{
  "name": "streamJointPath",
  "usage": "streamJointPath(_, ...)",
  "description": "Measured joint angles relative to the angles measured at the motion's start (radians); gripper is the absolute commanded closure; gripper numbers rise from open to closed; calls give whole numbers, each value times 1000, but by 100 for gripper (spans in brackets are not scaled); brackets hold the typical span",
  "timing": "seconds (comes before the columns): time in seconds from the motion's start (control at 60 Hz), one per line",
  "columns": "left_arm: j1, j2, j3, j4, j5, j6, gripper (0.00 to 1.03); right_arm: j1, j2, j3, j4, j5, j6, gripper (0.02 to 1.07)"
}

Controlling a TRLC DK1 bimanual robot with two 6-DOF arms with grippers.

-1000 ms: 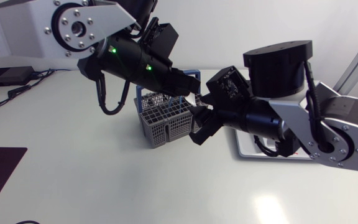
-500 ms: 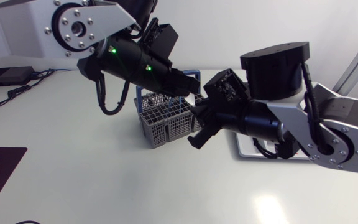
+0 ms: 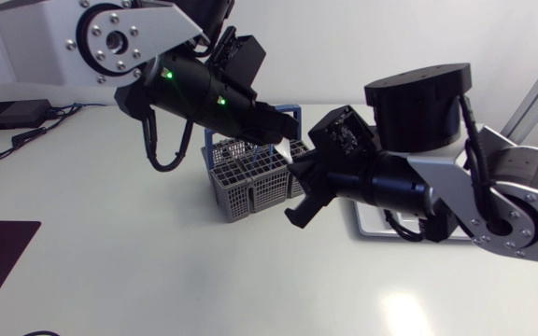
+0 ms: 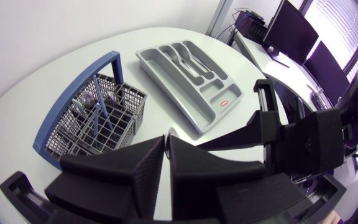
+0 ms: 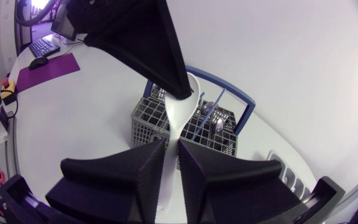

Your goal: Unload the cutlery basket into the drawer organizer.

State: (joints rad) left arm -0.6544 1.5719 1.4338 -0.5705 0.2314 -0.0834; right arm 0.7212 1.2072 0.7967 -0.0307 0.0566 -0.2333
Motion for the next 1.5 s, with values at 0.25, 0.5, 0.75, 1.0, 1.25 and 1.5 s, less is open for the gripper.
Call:
streamJointPath(0.25, 5, 0, 2, 1, 0, 0, 76, 6, -29, -1, -18, -1, 0, 85)
streamJointPath(0.5, 11, 0, 6, -1, 0, 0, 76, 6, -29, -13, -57, -48, -6, 62)
streamJointPath(0.75, 111, -14, 0, -32, 48, 68, 55, -129, -24, -20, -159, -195, -57, 27)
streamJointPath(1.0, 181, -106, -109, -40, 52, 206, 30, -127, 114, -20, -186, -241, -79, 26)
streamJointPath(1.25, 237, -147, -252, -42, 52, 302, 13, -72, 358, 29, -186, -216, -82, 26)
streamJointPath(1.5, 301, -193, -348, -46, 52, 370, 8, 17, 509, 120, -201, -163, -81, 26)
